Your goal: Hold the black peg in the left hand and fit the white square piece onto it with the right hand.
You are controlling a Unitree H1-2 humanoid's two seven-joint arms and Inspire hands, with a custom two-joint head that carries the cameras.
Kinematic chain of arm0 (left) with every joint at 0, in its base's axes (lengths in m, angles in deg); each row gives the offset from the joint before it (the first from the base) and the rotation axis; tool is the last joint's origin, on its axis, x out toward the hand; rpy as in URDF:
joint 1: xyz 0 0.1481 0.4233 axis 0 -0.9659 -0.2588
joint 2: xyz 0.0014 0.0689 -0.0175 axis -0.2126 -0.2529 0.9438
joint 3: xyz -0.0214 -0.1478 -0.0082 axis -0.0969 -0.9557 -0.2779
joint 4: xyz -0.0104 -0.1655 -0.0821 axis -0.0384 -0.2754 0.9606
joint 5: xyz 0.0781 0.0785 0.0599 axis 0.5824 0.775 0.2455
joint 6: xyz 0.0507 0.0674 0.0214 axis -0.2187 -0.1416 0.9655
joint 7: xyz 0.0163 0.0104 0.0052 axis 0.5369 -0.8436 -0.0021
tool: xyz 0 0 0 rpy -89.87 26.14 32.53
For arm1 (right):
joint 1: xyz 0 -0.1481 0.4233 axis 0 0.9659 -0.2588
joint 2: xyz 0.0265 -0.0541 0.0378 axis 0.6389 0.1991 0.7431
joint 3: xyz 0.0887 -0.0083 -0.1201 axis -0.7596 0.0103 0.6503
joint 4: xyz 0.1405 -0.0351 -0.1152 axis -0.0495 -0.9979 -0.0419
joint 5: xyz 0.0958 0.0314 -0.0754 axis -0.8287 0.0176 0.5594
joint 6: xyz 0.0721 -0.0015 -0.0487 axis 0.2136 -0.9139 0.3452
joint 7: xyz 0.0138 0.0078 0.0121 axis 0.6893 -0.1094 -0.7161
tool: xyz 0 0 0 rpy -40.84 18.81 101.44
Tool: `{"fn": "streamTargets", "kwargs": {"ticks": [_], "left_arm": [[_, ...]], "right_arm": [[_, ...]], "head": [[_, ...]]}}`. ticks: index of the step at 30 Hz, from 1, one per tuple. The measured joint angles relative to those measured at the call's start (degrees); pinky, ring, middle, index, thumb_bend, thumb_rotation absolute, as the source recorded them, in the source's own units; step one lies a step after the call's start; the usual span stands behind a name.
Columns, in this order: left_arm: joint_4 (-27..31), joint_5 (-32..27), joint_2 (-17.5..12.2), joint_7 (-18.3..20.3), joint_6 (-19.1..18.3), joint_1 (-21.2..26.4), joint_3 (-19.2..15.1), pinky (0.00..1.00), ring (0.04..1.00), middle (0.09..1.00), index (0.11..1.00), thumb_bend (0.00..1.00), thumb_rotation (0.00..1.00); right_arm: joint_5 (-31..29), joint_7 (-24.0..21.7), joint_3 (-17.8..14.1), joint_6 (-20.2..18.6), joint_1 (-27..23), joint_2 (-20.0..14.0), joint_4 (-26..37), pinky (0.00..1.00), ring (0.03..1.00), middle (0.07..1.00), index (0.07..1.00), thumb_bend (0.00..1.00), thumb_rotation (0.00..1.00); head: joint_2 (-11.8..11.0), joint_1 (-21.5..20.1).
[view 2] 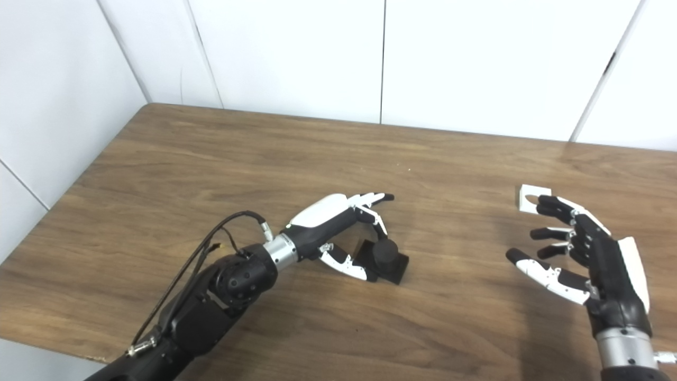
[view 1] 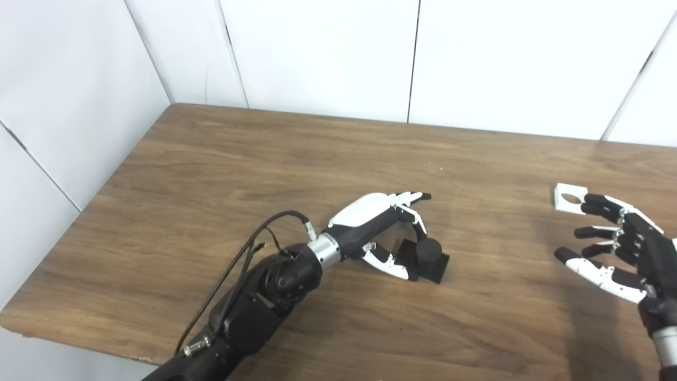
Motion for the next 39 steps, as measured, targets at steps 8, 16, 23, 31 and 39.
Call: {"fn": "streamTargets", "kwargs": {"ticks": [8,16,23,31,39], "left_arm": [[1.9,-1.4,-1.7,0.9,0.8,-1.6,-0.5,1.00,1.000,0.983,0.491,0.52,0.07],[2.7,-7.1,-4.2,4.0,2.6,-3.7,-1.9,1.00,1.000,0.978,0.491,0.52,0.06],[2.8,-8.4,-5.3,5.6,3.5,-4.1,-2.8,1.00,1.000,0.971,0.491,0.52,0.06],[2.7,-9.2,-5.9,6.7,4.8,-4.8,-3.9,1.00,1.000,0.961,0.490,0.52,0.05],[2.8,-9.3,-6.1,7.3,5.0,-5.2,-4.6,0.98,1.000,0.960,0.491,0.52,0.05]], "right_arm": [[1.4,0.2,2.0,0.1,-0.1,1.3,0.1,0.50,0.632,0.772,0.767,0.56,0.00],[4.7,1.7,4.6,1.3,-1.1,3.7,-2.3,0.50,0.637,0.771,0.776,0.57,0.04],[6.6,2.7,6.4,1.4,-2.5,5.3,-3.5,0.49,0.640,0.777,0.780,0.57,0.05],[12.2,4.4,7.4,1.4,-4.3,5.1,-4.8,0.58,0.711,0.771,0.760,0.60,0.14],[24.0,5.0,7.2,1.1,-12.4,-4.0,-9.6,0.65,0.786,0.822,0.762,0.60,0.20]], "head": [[1.2,-21.9],[-1.0,-33.3],[-2.2,-37.9],[-2.5,-39.3],[-2.5,-39.5]]}}
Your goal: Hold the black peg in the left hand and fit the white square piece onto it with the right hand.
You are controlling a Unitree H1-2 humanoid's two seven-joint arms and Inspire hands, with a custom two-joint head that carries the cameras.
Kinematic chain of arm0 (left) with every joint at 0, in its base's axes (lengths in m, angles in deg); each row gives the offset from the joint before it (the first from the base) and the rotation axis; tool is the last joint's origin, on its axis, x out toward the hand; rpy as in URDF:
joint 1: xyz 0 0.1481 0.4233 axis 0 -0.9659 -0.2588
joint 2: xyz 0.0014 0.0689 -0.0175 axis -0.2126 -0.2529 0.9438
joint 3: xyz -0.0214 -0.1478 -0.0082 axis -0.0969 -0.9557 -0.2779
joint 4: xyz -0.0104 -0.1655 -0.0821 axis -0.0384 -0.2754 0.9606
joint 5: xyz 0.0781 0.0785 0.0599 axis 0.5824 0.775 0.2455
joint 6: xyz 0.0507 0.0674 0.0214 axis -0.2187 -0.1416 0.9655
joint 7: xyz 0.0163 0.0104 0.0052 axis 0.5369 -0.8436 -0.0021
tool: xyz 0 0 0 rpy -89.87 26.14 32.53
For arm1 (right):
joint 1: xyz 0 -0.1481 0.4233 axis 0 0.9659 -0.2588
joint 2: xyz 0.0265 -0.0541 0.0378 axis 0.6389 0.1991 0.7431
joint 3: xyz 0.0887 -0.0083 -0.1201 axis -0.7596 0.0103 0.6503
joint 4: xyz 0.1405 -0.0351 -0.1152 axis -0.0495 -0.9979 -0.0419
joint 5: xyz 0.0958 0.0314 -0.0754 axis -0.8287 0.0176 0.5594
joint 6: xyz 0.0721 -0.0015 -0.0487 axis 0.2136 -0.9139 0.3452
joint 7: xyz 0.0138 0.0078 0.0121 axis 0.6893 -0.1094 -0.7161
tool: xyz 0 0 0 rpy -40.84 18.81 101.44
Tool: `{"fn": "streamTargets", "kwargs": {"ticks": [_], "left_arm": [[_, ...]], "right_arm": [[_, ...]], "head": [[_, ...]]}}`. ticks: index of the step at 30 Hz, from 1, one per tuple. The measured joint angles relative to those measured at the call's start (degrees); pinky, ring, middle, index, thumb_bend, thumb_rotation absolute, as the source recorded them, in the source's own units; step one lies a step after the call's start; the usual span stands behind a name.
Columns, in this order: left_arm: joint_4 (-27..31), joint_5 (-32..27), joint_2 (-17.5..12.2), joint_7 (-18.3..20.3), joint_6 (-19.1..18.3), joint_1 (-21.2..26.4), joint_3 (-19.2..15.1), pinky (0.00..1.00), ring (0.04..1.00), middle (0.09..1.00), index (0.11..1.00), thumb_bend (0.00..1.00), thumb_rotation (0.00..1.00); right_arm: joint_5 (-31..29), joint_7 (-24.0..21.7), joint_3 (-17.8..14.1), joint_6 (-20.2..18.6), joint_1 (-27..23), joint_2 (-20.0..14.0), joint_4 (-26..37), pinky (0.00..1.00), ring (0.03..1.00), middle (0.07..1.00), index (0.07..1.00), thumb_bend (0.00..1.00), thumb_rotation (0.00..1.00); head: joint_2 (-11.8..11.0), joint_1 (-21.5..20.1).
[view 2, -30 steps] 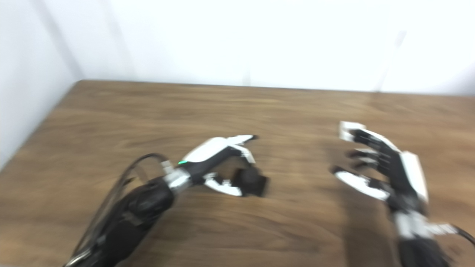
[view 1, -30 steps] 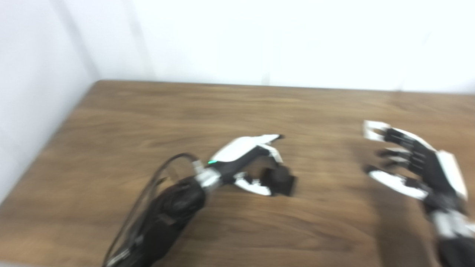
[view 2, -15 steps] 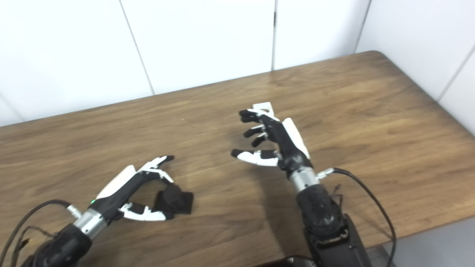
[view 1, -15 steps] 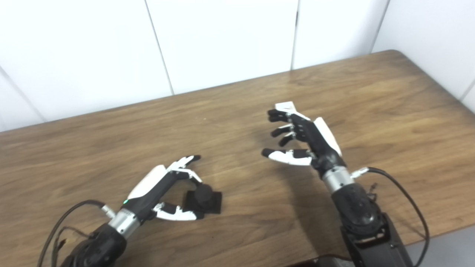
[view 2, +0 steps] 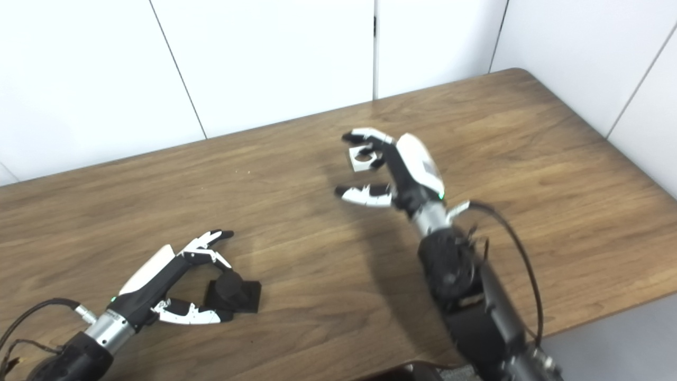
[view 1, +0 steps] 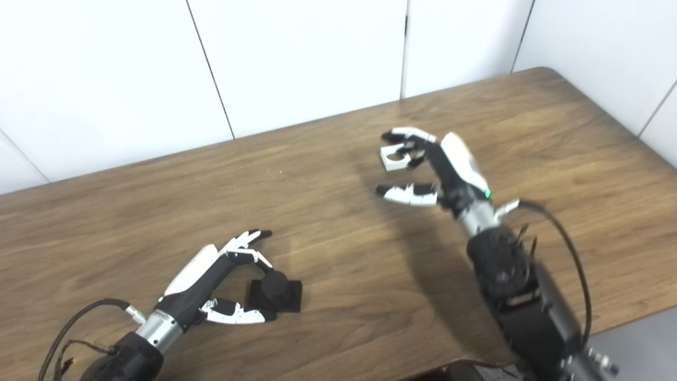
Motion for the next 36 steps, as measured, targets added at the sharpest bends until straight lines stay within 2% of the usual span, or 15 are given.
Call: {"fn": "streamTargets", "kwargs": {"ticks": [4,7,12,14,16,18,23,27,30,36], "left_arm": [[0.4,0.1,-0.4,0.3,-0.1,-0.1,-0.1,0.98,1.000,0.959,0.491,0.52,0.05],[0.4,0.1,-0.4,0.4,-0.2,-0.2,-0.2,1.00,1.000,0.959,0.491,0.52,0.05],[0.5,0.1,-0.3,0.5,-0.5,-0.2,-0.1,1.00,1.000,0.957,0.491,0.52,0.05],[0.7,0.1,-0.3,0.5,-0.8,-0.2,-0.1,1.00,1.000,0.956,0.491,0.52,0.05],[0.9,0.2,-0.3,0.5,-1.3,-0.3,-0.1,1.00,1.000,0.955,0.491,0.52,0.05],[1.1,0.3,-0.3,0.5,-1.7,-0.3,-0.1,1.00,1.000,0.955,0.491,0.52,0.05],[1.2,0.4,-0.3,0.4,-1.9,-0.3,-0.1,1.00,1.000,0.955,0.491,0.52,0.05],[1.4,0.5,-0.2,0.4,-2.1,-0.4,0.0,1.00,1.000,0.959,0.491,0.52,0.05],[1.4,0.6,-0.2,0.5,-2.2,-0.4,0.0,1.00,1.000,0.961,0.491,0.52,0.06],[2.0,0.6,-0.2,0.6,-3.3,-0.4,0.0,1.00,1.000,0.962,0.491,0.52,0.05]], "right_arm": [[5.4,-4.1,1.1,-2.5,-5.0,-5.8,-2.2,0.68,0.845,0.879,0.775,0.61,0.29],[6.7,-7.3,1.6,-4.0,-8.6,-8.4,-4.6,0.67,0.873,0.901,0.773,0.64,0.33],[8.6,-12.0,4.4,-5.3,-12.4,-11.1,-10.1,0.77,0.956,0.953,0.791,0.67,0.41],[9.1,-13.4,5.4,-5.3,-13.3,-12.0,-11.7,0.86,0.991,0.987,0.812,0.71,0.44],[9.7,-16.2,6.5,-5.7,-15.1,-13.0,-14.1,0.92,0.998,0.997,0.835,0.73,0.44],[9.0,-19.0,6.8,-6.3,-16.8,-13.8,-16.2,0.94,1.000,1.000,0.847,0.76,0.44],[6.5,-23.2,7.2,-6.8,-19.9,-14.6,-18.9,0.96,1.000,1.000,0.840,0.82,0.41],[5.3,-26.3,9.9,-5.6,-21.8,-16.3,-22.1,0.96,1.000,1.000,0.805,0.87,0.40],[5.0,-28.8,11.6,-4.9,-22.7,-17.7,-23.7,0.99,1.000,1.000,0.812,0.88,0.38],[4.4,-32.5,12.8,-5.3,-23.6,-18.1,-24.1,1.00,1.000,1.000,0.828,0.91,0.38]], "head": [[0.1,0.0],[0.0,-0.1],[-0.1,-0.1],[-0.1,0.2],[-0.1,0.2],[0.0,0.1],[0.3,0.4],[0.4,0.8],[0.4,0.9],[0.7,1.4]]}}
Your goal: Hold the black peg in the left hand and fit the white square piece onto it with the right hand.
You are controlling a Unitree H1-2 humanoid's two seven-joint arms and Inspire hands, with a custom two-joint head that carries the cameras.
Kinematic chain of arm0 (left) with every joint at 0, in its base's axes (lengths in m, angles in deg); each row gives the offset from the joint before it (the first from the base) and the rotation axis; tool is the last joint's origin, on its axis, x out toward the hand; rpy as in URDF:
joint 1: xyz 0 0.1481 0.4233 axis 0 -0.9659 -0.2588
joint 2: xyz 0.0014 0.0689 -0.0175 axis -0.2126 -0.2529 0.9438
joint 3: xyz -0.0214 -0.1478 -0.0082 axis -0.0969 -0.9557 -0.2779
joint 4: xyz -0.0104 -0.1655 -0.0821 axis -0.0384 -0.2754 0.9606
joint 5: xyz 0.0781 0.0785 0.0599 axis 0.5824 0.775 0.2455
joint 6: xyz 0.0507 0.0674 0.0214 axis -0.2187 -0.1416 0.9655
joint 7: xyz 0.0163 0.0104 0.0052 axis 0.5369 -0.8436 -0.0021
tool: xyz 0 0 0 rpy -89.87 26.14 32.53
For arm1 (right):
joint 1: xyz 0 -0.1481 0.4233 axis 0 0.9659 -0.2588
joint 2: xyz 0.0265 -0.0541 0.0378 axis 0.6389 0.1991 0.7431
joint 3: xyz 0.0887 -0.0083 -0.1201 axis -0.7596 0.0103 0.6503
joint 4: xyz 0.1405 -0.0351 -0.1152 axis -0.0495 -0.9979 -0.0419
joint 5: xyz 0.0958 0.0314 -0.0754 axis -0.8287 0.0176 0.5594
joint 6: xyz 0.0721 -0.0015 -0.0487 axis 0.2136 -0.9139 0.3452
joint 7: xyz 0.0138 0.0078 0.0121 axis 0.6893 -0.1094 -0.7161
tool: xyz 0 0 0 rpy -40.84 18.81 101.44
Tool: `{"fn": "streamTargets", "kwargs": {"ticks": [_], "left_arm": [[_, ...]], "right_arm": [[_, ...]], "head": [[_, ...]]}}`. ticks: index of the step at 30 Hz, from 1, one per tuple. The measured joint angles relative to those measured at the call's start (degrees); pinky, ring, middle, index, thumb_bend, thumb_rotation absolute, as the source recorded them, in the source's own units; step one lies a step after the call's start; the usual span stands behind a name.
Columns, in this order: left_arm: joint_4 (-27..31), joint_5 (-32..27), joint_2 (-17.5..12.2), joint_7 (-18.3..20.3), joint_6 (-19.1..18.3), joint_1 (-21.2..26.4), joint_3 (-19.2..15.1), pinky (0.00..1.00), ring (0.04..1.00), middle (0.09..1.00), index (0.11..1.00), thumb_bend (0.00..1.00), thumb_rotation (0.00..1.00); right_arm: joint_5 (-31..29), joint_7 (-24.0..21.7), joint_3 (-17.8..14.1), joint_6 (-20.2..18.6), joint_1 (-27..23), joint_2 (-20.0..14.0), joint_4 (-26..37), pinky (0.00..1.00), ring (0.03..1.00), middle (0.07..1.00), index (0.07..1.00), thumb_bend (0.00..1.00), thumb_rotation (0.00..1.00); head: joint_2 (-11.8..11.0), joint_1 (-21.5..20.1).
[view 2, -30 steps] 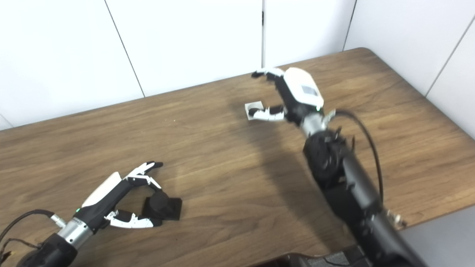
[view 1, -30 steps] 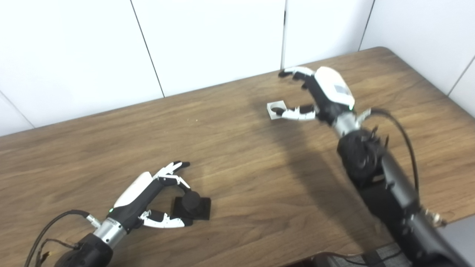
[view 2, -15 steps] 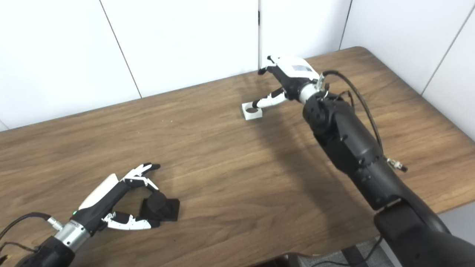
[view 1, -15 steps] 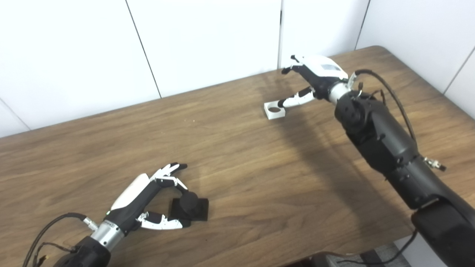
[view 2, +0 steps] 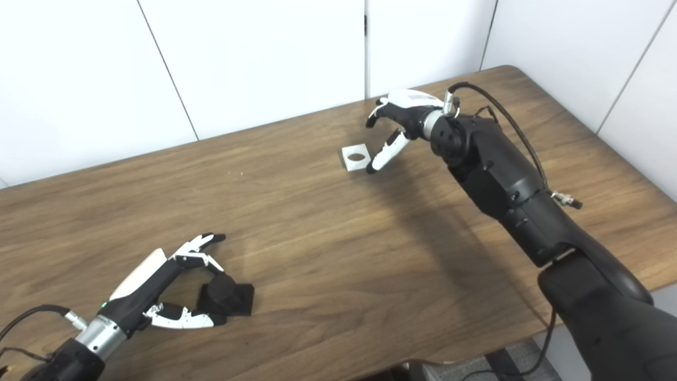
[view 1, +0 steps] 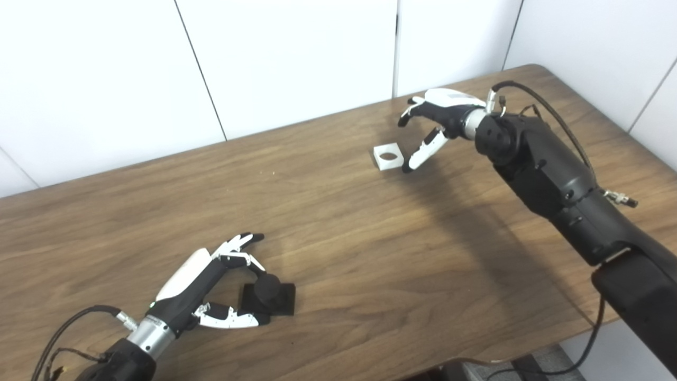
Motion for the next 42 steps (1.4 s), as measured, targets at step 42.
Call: {"fn": "streamTargets", "kwargs": {"ticks": [42], "left_arm": [[1.2,0.6,0.0,-0.3,-1.1,-0.8,-0.1,1.00,1.000,0.966,0.491,0.52,0.06]], "right_arm": [[-2.2,16.8,2.0,6.9,0.0,5.1,-12.0,0.88,0.901,0.856,0.521,0.53,0.16]], "head": [[1.8,3.1]]}}
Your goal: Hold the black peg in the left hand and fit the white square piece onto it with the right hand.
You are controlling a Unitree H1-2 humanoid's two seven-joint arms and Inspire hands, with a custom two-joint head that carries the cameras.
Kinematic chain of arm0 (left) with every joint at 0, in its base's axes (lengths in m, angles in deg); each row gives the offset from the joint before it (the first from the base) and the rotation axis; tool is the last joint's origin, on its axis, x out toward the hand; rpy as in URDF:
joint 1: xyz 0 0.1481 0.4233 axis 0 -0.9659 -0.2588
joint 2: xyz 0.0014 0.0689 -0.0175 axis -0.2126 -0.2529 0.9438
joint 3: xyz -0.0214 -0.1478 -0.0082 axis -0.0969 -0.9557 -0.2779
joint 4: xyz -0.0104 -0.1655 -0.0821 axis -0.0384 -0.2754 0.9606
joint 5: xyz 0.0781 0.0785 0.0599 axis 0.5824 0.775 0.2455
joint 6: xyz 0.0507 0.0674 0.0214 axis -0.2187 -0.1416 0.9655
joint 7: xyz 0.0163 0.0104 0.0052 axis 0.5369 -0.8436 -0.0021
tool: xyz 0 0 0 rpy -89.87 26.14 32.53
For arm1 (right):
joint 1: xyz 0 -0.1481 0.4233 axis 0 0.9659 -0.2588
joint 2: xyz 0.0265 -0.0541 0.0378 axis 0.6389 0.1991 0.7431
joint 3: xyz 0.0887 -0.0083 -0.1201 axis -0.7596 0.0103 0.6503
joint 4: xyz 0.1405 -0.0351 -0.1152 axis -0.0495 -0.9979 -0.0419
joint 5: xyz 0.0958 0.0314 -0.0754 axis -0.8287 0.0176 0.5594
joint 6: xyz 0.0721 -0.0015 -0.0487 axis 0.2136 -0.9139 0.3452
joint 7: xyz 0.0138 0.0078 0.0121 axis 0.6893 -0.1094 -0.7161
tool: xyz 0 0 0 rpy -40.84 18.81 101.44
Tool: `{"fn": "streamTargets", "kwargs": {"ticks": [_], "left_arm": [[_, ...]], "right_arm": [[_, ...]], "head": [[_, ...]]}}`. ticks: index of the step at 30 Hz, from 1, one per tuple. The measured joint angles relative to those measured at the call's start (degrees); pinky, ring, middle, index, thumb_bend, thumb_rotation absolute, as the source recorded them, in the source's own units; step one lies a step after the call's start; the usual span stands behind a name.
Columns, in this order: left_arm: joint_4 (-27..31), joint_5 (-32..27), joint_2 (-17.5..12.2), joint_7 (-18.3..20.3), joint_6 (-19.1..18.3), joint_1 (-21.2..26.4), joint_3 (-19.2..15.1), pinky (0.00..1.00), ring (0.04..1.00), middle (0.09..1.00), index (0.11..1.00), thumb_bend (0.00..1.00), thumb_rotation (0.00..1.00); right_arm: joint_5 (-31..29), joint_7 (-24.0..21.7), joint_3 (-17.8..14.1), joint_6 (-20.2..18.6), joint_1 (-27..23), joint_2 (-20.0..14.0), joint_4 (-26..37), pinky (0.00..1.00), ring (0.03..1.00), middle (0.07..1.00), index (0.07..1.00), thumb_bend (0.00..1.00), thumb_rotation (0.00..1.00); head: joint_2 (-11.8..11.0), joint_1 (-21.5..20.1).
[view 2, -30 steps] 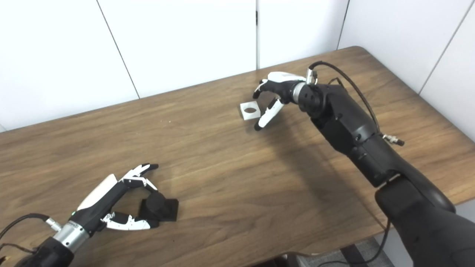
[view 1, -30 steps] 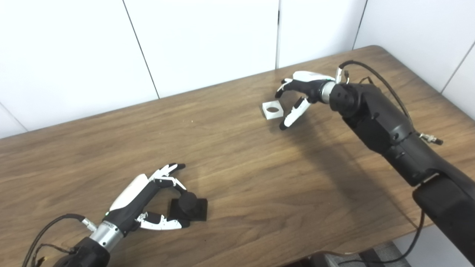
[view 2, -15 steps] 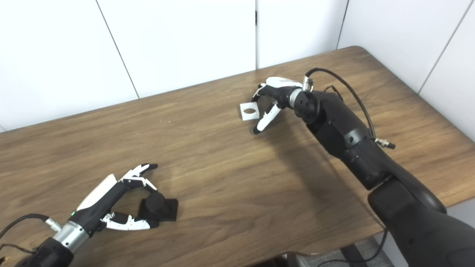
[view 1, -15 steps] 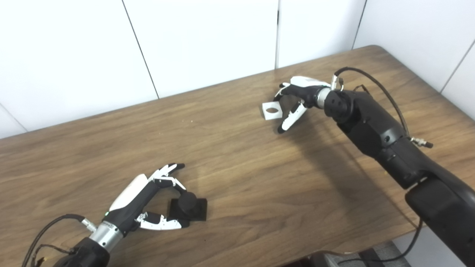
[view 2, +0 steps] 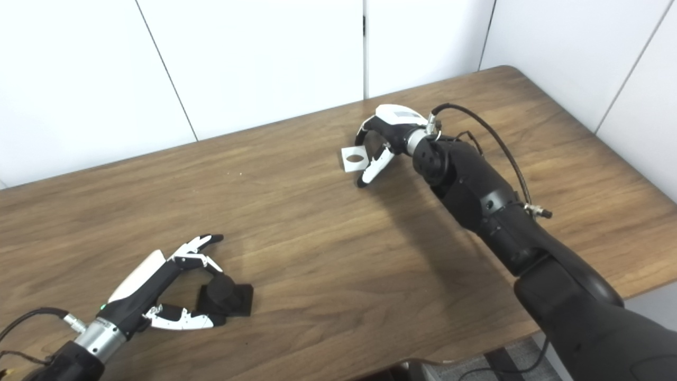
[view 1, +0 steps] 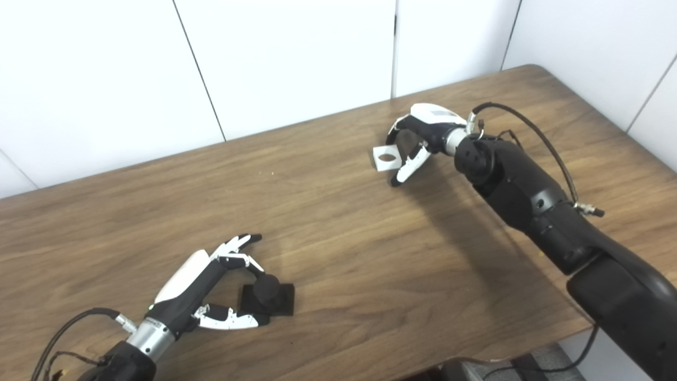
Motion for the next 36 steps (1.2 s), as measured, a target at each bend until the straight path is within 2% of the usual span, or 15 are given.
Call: {"fn": "streamTargets", "kwargs": {"ticks": [9,20,28,32,36], "left_arm": [[0.4,0.3,0.0,-0.1,0.0,-0.2,0.0,0.99,1.000,0.965,0.491,0.52,0.06],[1.6,0.7,0.0,0.1,-1.3,-0.6,0.0,1.00,1.000,0.969,0.491,0.52,0.06],[1.6,0.7,0.0,0.1,-1.9,-0.6,0.1,1.00,1.000,0.969,0.492,0.52,0.06],[1.6,0.7,0.0,0.1,-1.8,-0.6,0.1,1.00,1.000,0.968,0.492,0.52,0.06],[1.6,0.7,0.0,0.0,-1.2,-0.6,0.1,1.00,1.000,0.967,0.492,0.52,0.06]], "right_arm": [[-0.4,3.9,-0.1,0.4,-0.3,1.5,-2.3,0.87,0.884,0.830,0.494,0.51,0.16],[-0.7,4.2,0.8,0.4,-1.1,1.5,-3.7,0.84,0.876,0.831,0.495,0.50,0.17],[-1.3,5.1,0.6,0.5,-0.9,1.5,-3.8,0.86,0.879,0.822,0.491,0.51,0.15],[-2.3,6.5,0.0,2.2,-0.3,1.5,-3.6,0.88,0.882,0.811,0.486,0.52,0.13],[-2.6,7.2,-0.5,2.6,1.2,1.5,-1.2,0.89,0.888,0.821,0.485,0.52,0.13]], "head": [[0.4,0.6],[0.7,1.1],[0.7,1.3],[0.7,1.5],[0.7,1.9]]}}
